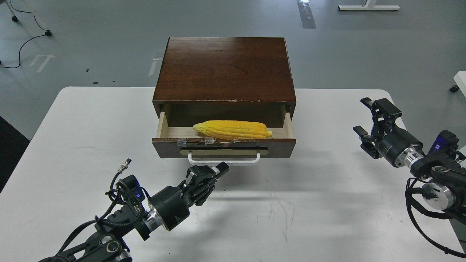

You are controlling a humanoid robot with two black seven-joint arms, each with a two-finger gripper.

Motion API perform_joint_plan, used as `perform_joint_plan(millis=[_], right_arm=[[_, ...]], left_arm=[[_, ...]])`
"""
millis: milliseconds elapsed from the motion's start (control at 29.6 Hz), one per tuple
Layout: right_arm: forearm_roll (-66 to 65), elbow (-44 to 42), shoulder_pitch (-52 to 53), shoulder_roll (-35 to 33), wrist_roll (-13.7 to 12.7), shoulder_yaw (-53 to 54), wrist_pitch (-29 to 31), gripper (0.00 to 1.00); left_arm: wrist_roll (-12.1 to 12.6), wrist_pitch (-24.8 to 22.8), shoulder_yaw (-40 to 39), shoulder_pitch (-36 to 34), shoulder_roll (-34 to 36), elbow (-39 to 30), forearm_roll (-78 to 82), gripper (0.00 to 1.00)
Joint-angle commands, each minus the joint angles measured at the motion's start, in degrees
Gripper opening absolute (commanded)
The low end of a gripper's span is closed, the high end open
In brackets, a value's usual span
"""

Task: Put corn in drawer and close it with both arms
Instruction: 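Position the left gripper against the drawer front below the handle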

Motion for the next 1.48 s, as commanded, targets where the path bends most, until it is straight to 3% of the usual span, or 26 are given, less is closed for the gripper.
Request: perform_joint_plan(millis=[0, 1451], right_arm=[[-0.01, 0.0, -0.35, 0.0, -0.01, 0.0, 0.0, 0.99], [-0.01, 0.09, -1.4, 0.0, -0.01, 0.0, 0.0, 0.99]], left_arm=[[-0.1, -0.26, 0.1, 0.04, 0.14, -0.23, 0.01, 0.0], [-0.01, -1.76, -1.57, -2.07, -0.21, 3.02, 0.1, 0.0]])
